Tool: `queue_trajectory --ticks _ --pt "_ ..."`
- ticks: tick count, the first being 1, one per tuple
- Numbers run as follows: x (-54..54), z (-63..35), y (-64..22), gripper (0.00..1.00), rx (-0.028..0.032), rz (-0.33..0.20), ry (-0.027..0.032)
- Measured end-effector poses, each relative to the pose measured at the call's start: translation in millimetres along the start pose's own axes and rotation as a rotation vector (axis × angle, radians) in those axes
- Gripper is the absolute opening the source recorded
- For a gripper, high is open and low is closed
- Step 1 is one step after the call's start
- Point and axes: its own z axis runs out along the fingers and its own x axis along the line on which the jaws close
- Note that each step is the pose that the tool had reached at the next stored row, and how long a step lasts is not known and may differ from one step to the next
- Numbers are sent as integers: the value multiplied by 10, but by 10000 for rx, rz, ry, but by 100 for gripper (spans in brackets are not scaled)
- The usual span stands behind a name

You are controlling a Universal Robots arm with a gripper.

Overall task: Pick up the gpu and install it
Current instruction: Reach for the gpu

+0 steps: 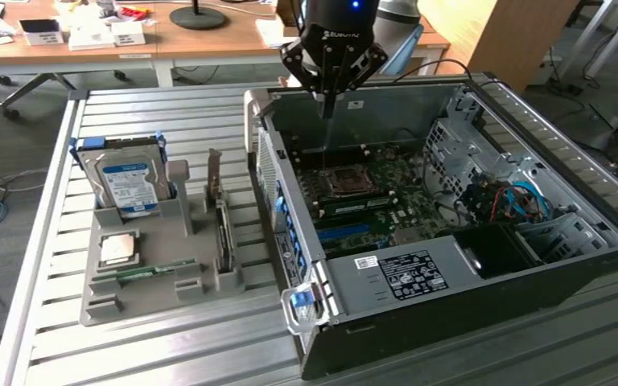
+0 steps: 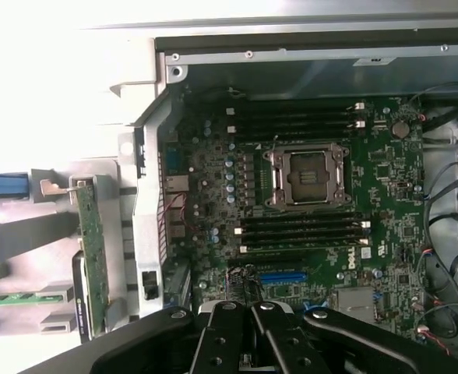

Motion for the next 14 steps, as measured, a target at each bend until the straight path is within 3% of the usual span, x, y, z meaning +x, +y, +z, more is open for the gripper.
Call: queue_trajectory --ticks 14 --pt "136 -3 -10 11 -1 0 0"
